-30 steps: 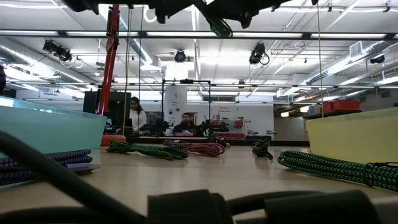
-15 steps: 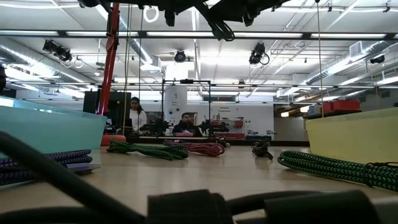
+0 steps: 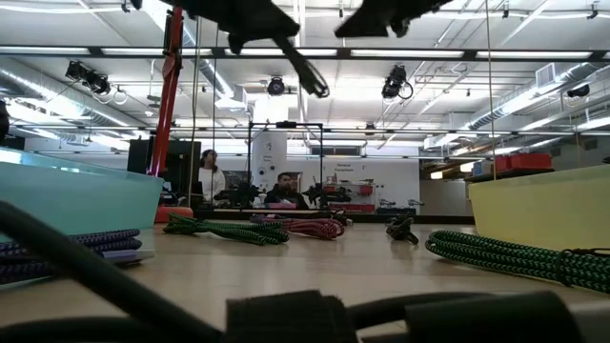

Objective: Pick & Place USB Port
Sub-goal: Put the top right green charger cable into the green bin

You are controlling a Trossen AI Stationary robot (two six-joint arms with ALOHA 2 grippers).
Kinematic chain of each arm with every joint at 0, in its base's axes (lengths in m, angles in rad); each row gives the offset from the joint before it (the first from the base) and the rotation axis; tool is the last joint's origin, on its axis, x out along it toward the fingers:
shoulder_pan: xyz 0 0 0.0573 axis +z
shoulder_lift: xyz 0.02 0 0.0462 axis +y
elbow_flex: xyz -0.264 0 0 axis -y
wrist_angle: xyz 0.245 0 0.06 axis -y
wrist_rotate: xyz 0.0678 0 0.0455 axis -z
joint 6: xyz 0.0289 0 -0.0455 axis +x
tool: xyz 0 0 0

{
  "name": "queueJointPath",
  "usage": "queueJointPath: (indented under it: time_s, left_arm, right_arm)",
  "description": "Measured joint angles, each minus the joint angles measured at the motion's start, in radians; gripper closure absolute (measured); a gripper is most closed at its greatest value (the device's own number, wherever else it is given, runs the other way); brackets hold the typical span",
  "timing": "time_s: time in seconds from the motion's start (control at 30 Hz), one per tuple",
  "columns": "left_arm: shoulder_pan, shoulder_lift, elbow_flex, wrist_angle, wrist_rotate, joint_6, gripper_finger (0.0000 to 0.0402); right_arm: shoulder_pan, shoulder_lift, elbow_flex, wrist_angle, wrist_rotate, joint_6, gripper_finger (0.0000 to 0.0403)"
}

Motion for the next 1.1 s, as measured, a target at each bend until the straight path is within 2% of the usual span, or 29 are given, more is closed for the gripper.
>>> queueJointPath:
  time_s: [0.17, 0.33, 0.5, 0.77, 0.93, 1.1]
  left_arm:
    - [-0.012, -0.102, 0.004, -0.356, -0.134, -0.171, 0.0382]
    - [-0.084, -0.185, 0.003, -0.793, -0.219, -0.484, 0.0382]
    - [-0.191, -0.246, 0.003, -1.079, -0.208, -0.836, 0.0383]
    - [-0.336, -0.253, 0.003, -1.261, -0.019, -1.238, 0.0383]
    - [-0.377, -0.245, 0.003, -1.278, 0.097, -1.388, 0.0382]
    - [-0.42, -0.237, -0.025, -1.287, 0.101, -1.478, 0.0371]
  right_arm:
    - [-0.03, -0.051, -0.003, -0.151, 0.13, 0.033, 0.0342]
    - [-0.073, -0.072, -0.003, -0.282, 0.122, 0.101, 0.0337]
    - [-0.106, -0.064, -0.003, -0.359, 0.114, 0.154, 0.0339]
    - [-0.142, -0.055, -0.004, -0.36, 0.024, 0.159, 0.034]
    - [-0.143, -0.055, -0.007, -0.362, 0.002, 0.19, 0.034]
    - [-0.144, -0.055, -0.051, -0.354, 0.003, 0.205, 0.034]
